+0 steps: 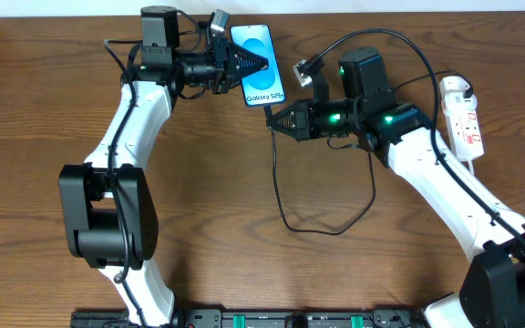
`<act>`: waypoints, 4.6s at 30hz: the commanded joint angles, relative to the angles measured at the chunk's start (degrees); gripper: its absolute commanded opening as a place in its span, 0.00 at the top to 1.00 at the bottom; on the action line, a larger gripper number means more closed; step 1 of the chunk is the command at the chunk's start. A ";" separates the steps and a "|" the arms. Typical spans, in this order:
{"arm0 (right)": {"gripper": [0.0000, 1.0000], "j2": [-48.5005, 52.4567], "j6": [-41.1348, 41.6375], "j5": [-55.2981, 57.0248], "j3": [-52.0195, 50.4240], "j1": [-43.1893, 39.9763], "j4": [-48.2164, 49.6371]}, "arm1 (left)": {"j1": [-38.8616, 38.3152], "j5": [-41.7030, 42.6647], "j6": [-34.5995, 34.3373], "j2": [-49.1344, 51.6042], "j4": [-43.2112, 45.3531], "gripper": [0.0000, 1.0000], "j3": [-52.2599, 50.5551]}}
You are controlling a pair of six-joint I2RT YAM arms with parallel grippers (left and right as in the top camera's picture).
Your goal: Plug charger to phone and switch on socket
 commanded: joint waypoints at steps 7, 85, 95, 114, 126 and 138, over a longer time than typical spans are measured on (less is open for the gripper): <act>0.96 0.37 -0.02 5.18 1.46 -2.16 -2.27 | -1.68 3.85 0.68 -0.39 -1.01 0.93 0.04; 0.25 0.35 -10.08 8.02 1.46 -8.52 -11.50 | -3.76 -21.18 21.27 6.64 -25.53 0.93 -3.96; 0.26 0.35 -10.08 8.02 1.46 -8.52 -12.33 | -9.60 -24.76 21.64 8.66 -22.40 0.93 -4.17; 0.26 0.35 -10.10 8.02 1.46 -8.20 -13.16 | -10.45 -27.80 16.98 9.51 -17.73 0.93 -6.34; 0.26 0.35 -10.12 8.26 1.46 -8.15 -13.14 | -10.45 -27.82 14.49 12.35 -17.09 0.93 -6.34; 0.26 0.35 -10.12 8.24 1.46 -8.15 -13.16 | -10.45 -27.82 14.49 12.35 -17.14 0.77 -6.36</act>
